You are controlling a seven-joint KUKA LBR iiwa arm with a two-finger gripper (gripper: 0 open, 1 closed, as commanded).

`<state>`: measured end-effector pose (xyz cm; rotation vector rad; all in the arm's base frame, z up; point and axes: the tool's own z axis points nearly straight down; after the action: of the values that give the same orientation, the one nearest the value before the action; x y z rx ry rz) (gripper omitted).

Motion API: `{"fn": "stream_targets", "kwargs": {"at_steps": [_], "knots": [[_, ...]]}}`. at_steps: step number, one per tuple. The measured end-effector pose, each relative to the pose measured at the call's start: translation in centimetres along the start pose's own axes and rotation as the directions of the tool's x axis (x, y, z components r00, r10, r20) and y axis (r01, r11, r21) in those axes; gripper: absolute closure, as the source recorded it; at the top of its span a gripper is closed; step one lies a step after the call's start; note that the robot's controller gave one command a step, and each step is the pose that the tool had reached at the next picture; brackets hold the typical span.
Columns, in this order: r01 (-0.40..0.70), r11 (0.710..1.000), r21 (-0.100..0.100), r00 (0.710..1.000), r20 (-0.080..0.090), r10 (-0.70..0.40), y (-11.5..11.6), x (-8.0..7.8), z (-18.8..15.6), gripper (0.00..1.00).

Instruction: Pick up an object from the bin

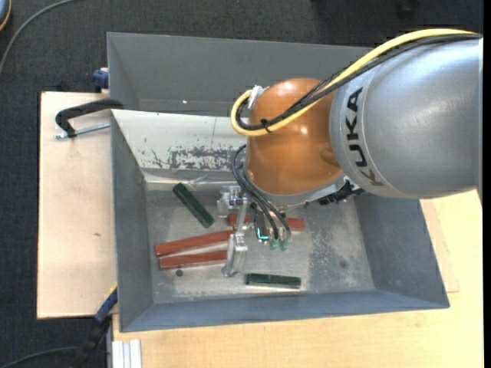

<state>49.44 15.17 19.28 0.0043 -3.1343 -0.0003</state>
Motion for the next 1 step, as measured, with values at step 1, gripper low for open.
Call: {"fn": "stream_targets", "kwargs": {"at_steps": [1], "knots": [[0.206,0.979,0.000,0.979,0.013,-0.206,-2.24,-4.20,12.26,0.00]]}}
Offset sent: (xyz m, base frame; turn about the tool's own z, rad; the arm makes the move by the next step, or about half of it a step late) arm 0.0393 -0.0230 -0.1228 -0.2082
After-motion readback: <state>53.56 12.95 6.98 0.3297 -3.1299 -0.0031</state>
